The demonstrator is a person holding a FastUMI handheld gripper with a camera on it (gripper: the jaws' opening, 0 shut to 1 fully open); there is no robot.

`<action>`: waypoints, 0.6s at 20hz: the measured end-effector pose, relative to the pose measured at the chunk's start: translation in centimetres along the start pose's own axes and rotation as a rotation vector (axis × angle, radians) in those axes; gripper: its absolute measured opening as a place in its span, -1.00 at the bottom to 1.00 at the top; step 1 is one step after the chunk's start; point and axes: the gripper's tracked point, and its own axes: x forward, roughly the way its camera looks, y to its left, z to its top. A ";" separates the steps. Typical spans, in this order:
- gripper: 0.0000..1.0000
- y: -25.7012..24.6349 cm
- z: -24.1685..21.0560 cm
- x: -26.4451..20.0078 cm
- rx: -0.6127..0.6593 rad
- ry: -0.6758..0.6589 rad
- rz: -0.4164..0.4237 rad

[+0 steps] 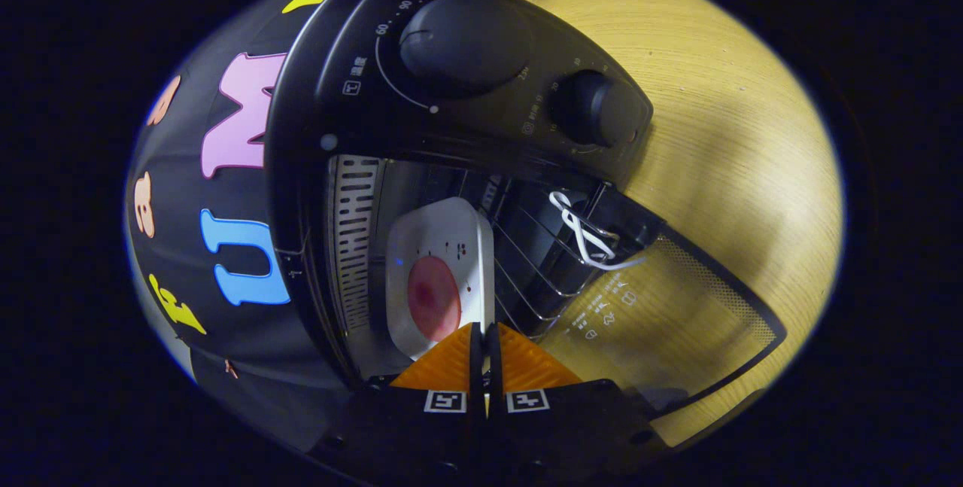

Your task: Open the toaster oven, put the food inside, and close the toaster oven door.

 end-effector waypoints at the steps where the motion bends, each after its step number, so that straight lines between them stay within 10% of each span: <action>1: -0.90 0.0 0.5 0.4 -0.003 -0.037 -0.018; 9: -0.72 0.8 1.0 0.0 0.024 -0.115 -0.020; 12: 0.21 1.4 -0.6 -2.4 -0.055 -0.088 -0.006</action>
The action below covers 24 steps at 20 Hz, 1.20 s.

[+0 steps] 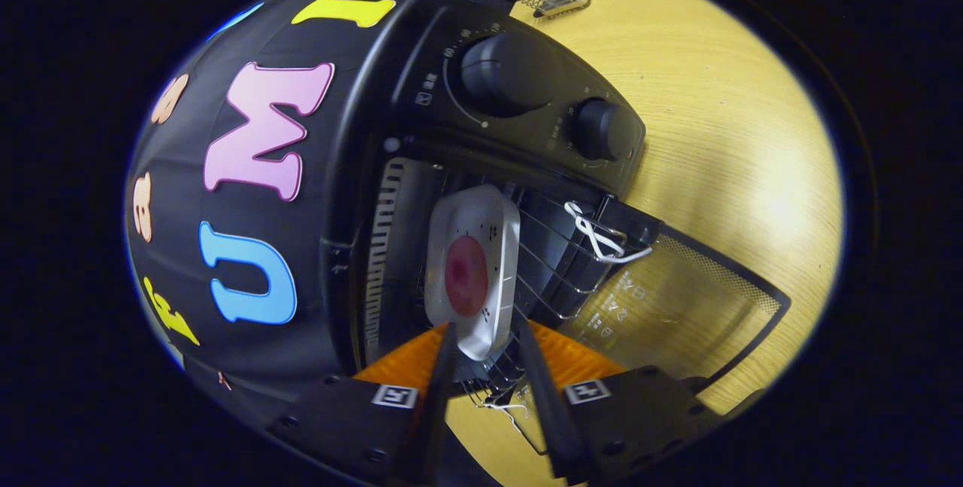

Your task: Open the toaster oven, put the food inside, and close the toaster oven door.

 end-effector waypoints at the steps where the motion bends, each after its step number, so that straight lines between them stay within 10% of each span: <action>1: 0.52 0.0 -0.5 -1.1 -0.038 0.004 0.003; 4: 0.95 -0.4 -1.7 -4.4 -0.169 0.000 -0.003; 16: 0.98 -5.4 -5.9 -11.7 -1.007 0.004 -0.150; 24: 0.98 -11.8 -6.8 -9.8 -1.160 0.112 -0.301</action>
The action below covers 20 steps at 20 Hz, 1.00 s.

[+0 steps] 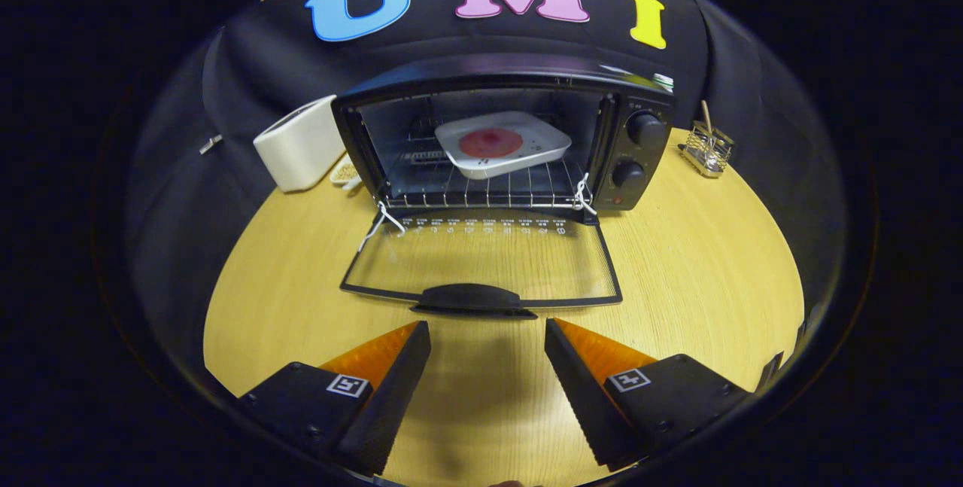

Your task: Open the toaster oven, put the food inside, and close the toaster oven door.

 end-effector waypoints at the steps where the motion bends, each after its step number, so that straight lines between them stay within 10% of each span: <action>1: 0.98 -0.2 -0.4 0.8 -0.007 0.026 0.000; 14: 0.98 0.4 -1.3 4.7 0.040 0.132 0.020; 20: 0.98 0.8 1.9 1.0 -0.050 -0.019 0.027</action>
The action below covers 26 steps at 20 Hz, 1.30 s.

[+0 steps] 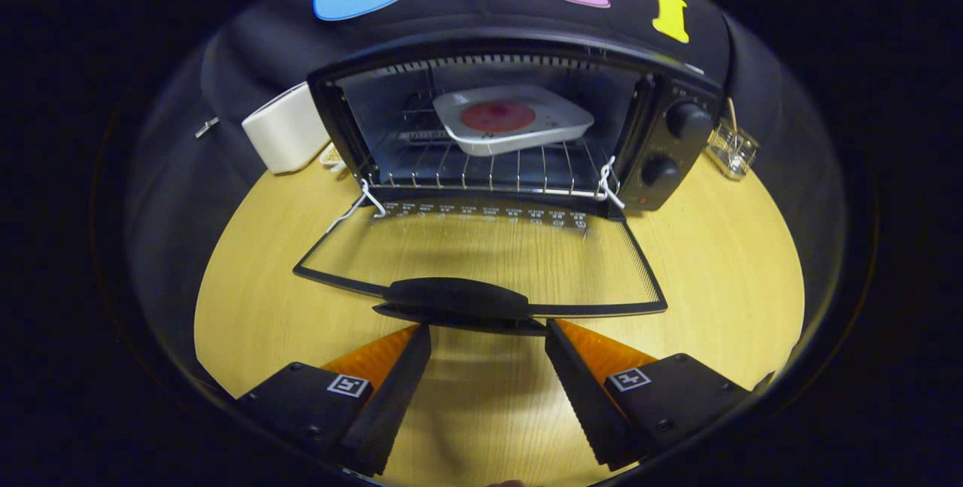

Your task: Open the toaster oven, put the food inside, and close the toaster oven door.

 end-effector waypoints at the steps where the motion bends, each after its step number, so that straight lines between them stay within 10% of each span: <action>1: 0.98 0.0 1.1 -0.9 -0.005 -0.042 0.005; 16: 0.98 -4.5 19.2 -16.1 0.033 -0.604 -0.024; 26: 0.97 -11.0 18.5 -30.1 0.050 -0.862 -0.119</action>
